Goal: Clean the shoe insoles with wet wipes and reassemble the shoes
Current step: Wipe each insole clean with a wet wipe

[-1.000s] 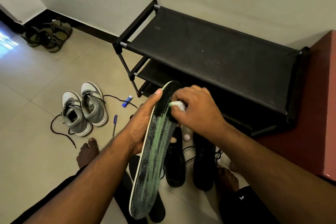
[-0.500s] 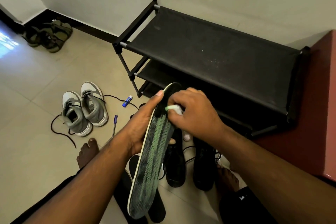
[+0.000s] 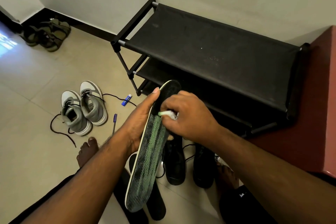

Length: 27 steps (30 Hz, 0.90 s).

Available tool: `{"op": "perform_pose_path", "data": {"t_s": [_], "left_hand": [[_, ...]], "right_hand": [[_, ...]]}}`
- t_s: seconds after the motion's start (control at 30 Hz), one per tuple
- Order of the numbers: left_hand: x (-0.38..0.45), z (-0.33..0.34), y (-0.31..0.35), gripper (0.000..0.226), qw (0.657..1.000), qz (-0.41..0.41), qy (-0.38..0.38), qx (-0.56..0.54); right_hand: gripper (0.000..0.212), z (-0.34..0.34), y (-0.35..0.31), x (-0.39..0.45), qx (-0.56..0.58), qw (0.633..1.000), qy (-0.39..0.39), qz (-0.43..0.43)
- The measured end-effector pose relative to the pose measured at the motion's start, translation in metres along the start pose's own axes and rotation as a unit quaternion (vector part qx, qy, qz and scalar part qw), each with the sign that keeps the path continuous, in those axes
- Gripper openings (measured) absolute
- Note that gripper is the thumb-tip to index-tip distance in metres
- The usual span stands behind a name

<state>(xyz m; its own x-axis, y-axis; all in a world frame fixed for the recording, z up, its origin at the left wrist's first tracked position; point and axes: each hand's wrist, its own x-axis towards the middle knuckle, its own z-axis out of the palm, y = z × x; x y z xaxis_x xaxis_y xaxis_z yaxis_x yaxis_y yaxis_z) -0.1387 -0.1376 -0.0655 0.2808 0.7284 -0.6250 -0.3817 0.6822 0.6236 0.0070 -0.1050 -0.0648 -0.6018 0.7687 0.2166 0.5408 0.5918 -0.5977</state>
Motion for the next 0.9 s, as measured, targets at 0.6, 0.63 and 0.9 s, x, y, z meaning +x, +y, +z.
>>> {"op": "perform_pose_path", "data": {"t_s": [0.6, 0.63, 0.9], "left_hand": [[0.0, -0.005, 0.001, 0.063, 1.0, 0.004, 0.028, 0.014], [0.0, -0.006, 0.001, 0.063, 0.999, 0.006, 0.031, 0.017], [0.005, -0.002, -0.003, 0.068, 0.998, -0.004, 0.045, 0.049]], "right_hand": [[0.016, 0.007, -0.004, -0.004, -0.004, 1.0, 0.01, -0.002], [0.016, 0.006, -0.002, -0.003, -0.005, 1.0, 0.013, 0.004], [0.006, -0.025, 0.027, 0.01, 0.006, 0.976, 0.151, 0.158]]}}
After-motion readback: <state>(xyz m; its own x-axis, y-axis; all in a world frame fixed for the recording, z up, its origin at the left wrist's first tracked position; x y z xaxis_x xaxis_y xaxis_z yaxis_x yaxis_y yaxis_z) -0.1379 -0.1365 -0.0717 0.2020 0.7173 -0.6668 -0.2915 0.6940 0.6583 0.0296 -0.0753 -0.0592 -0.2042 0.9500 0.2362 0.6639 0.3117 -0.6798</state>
